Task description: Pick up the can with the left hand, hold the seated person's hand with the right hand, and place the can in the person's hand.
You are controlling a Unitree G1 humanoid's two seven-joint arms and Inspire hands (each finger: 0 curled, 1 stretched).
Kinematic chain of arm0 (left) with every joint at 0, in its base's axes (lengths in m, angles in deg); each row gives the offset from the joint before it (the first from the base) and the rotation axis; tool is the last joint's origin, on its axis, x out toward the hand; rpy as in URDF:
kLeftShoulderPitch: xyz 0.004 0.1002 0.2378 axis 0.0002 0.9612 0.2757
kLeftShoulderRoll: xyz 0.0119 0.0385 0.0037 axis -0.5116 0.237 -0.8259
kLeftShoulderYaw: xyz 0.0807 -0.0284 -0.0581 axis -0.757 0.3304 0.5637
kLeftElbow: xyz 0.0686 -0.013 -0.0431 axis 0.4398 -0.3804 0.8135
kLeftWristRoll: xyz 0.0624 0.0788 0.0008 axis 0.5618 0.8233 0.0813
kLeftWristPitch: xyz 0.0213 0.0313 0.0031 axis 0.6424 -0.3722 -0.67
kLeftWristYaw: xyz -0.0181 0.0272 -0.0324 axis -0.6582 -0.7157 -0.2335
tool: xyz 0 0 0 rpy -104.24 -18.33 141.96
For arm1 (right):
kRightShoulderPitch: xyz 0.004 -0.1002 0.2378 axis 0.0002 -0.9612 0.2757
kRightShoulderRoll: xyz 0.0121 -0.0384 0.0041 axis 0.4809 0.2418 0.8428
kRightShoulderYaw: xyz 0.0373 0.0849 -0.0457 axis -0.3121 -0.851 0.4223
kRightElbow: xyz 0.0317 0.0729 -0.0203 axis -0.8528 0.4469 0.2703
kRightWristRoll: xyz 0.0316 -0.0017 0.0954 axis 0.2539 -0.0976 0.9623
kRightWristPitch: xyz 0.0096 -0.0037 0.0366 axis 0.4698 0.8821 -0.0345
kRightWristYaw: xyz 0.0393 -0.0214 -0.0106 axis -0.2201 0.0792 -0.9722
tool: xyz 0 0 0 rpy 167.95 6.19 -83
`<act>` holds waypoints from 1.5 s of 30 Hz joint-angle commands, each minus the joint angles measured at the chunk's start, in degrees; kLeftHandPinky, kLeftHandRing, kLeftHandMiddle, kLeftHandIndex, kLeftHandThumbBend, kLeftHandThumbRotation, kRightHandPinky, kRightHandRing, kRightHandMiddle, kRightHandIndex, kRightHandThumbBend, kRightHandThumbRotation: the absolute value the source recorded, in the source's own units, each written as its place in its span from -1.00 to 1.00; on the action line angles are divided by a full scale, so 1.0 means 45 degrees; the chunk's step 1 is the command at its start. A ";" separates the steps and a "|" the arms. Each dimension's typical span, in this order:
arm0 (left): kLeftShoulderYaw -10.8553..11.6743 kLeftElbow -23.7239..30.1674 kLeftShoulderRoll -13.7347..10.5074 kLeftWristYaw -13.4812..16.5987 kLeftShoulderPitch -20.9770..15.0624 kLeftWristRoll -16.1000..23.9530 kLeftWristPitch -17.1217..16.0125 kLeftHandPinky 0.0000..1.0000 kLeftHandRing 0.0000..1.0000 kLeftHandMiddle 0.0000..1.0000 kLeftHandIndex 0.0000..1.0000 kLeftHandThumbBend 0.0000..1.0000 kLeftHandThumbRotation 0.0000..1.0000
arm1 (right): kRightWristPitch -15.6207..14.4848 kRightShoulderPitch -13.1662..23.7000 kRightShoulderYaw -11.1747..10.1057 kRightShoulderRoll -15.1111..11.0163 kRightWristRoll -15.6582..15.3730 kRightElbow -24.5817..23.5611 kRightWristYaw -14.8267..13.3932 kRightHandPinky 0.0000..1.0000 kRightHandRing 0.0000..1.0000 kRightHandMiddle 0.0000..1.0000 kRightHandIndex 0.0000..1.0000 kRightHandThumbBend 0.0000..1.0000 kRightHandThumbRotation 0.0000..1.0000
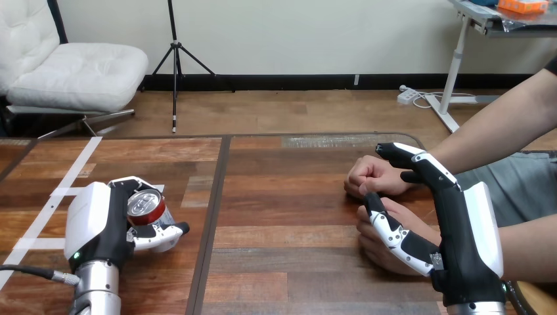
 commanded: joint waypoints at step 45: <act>0.0066 0.1168 0.0451 0.0161 -0.0167 -0.0257 -0.2345 -0.32 -0.22 -0.09 -0.04 0.41 -1.00 | -0.0637 0.0732 -0.0447 -0.0733 -0.1133 -0.1106 0.0331 0.39 0.54 0.58 0.54 -0.04 -0.97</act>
